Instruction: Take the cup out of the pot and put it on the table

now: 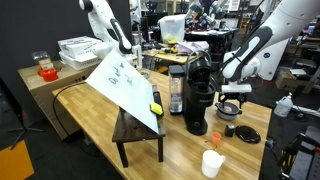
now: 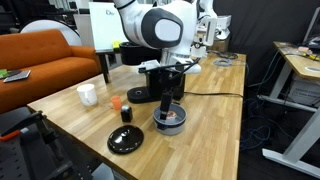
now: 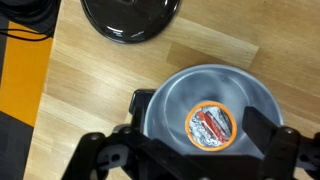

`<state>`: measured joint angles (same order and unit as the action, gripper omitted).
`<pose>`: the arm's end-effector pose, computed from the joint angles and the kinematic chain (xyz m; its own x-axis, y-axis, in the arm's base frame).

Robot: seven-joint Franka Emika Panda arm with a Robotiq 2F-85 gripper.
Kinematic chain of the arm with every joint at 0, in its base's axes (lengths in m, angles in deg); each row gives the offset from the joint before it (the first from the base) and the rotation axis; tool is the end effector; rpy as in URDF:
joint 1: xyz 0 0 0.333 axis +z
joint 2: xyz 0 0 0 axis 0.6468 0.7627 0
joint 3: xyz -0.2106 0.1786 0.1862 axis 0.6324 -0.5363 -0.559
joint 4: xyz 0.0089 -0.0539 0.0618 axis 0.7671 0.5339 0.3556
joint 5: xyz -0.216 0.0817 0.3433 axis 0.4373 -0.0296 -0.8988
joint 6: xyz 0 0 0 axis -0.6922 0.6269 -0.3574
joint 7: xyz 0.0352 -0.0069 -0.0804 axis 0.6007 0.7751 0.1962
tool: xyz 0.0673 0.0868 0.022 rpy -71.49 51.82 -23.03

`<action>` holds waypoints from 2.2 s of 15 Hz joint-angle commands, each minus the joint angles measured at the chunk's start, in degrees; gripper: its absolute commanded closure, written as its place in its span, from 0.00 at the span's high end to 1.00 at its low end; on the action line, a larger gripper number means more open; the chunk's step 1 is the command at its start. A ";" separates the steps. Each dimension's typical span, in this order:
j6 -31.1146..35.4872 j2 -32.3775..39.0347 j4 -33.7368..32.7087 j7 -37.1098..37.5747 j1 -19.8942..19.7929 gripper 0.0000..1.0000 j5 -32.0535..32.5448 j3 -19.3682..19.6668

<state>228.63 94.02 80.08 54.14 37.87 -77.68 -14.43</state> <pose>0.5596 -0.1395 0.0878 0.5418 -0.8319 -0.1204 -0.8112 -0.5550 0.1845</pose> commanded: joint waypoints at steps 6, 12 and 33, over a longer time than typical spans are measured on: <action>0.94 1.09 -1.47 -1.51 -0.60 1.00 -2.57 -0.56; 0.44 2.87 -3.73 -2.31 -0.62 1.00 -2.57 -1.18; -0.73 8.25 -8.17 -7.16 -2.48 0.66 -5.20 -1.66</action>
<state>228.81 101.49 73.39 49.47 36.77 -80.83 -15.04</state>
